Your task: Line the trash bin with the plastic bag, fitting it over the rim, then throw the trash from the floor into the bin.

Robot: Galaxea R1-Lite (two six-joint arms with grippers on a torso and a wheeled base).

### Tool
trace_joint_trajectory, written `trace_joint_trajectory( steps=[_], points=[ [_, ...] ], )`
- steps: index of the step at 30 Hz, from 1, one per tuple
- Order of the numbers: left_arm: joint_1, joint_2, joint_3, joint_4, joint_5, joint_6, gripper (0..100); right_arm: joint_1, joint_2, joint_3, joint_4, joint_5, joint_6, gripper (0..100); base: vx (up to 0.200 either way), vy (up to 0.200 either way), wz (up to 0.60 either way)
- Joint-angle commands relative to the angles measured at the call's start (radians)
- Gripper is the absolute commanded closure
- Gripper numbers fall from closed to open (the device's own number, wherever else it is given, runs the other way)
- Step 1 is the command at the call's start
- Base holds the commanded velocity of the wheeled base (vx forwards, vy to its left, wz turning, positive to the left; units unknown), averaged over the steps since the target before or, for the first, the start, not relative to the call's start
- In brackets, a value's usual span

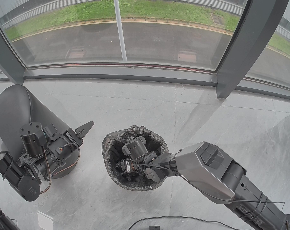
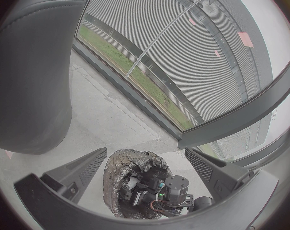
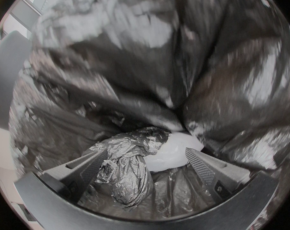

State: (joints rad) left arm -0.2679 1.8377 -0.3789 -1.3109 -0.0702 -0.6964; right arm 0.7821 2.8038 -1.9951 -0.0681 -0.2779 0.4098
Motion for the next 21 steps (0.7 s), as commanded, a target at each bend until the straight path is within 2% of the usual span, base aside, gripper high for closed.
trace_joint_trajectory(
  steps=[1,12,18,21],
  points=[
    [-0.001,0.005,0.000,-0.001,0.000,0.000,0,0.000,0.028,-0.005,-0.002,-0.001,0.001,0,0.000,0.000,0.00],
    [-0.001,0.011,0.000,-0.001,0.000,0.000,0,-0.004,-0.024,-0.005,-0.001,-0.027,0.011,0,0.000,0.000,0.00],
    [-0.001,0.011,0.000,-0.001,0.000,-0.002,0,0.003,-0.107,-0.005,0.042,-0.037,0.061,0,0.000,0.000,0.00],
    [-0.010,0.008,0.005,-0.005,0.000,-0.005,0,0.017,-0.185,-0.005,0.110,-0.070,0.115,0,0.000,0.000,0.00]
  ],
)
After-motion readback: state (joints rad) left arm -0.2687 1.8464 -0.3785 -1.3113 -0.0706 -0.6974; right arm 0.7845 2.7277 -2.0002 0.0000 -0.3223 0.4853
